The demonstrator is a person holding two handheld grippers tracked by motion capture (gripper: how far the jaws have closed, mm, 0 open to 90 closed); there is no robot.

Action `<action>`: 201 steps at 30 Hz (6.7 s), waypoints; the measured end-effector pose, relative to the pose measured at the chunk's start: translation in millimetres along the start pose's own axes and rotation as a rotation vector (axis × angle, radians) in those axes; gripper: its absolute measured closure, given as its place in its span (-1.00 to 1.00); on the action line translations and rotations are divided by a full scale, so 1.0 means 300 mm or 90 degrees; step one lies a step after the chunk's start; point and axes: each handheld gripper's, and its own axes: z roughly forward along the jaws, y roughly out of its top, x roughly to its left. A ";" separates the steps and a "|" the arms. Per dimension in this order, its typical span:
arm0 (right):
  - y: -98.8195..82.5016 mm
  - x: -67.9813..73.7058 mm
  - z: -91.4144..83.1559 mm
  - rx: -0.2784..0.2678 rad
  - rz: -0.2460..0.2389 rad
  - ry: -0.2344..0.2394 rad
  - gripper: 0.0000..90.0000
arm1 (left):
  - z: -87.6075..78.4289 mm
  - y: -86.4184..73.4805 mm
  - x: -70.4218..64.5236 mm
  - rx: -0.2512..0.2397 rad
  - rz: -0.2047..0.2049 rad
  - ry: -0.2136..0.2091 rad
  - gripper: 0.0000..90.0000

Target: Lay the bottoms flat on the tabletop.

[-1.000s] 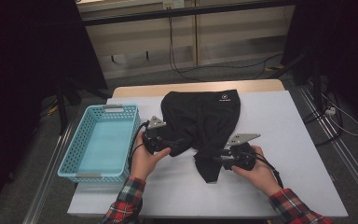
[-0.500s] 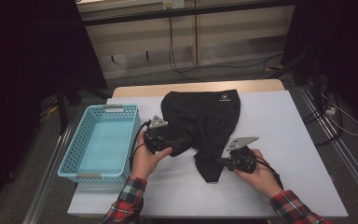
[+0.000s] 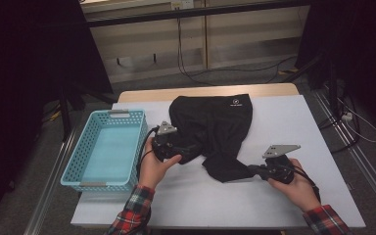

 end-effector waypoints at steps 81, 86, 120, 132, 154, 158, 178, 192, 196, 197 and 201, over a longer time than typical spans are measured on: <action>0.038 -0.075 0.070 0.003 0.092 -0.106 0.52 | 0.022 -0.010 -0.067 0.016 0.035 -0.041 -0.73; 0.034 -0.069 0.080 0.013 0.082 -0.077 0.99 | 0.022 -0.011 -0.062 0.015 0.030 -0.041 -0.73; -0.043 -0.103 -0.073 -0.008 0.099 -0.114 0.79 | 0.016 -0.001 -0.074 0.006 0.031 -0.059 -0.71; 0.040 -0.019 0.024 -0.033 0.044 -0.062 0.34 | 0.017 -0.004 -0.071 0.003 0.033 -0.056 -0.71; 0.053 0.026 0.062 -0.021 0.027 0.012 0.98 | 0.023 -0.005 -0.067 0.008 0.030 -0.056 -0.71; 0.051 0.069 0.036 -0.035 0.014 0.036 0.98 | 0.023 -0.002 -0.070 0.005 0.031 -0.058 -0.71; 0.060 0.080 0.005 -0.058 0.026 -0.028 -0.02 | 0.070 -0.026 -0.117 0.024 0.022 -0.086 -0.63; -0.004 -0.072 -0.029 -0.079 0.114 -0.154 -0.43 | 0.137 -0.067 -0.194 0.053 0.070 -0.120 -0.28; -0.005 -0.074 -0.027 -0.080 0.113 -0.161 -0.45 | 0.142 -0.075 -0.197 0.061 0.075 -0.120 -0.22; -0.005 -0.075 -0.026 -0.080 0.114 -0.163 -0.47 | 0.146 -0.079 -0.198 0.061 0.072 -0.123 -0.22; -0.009 -0.085 -0.025 -0.078 0.123 -0.179 -0.52 | 0.156 -0.085 -0.208 0.070 0.075 -0.126 -0.20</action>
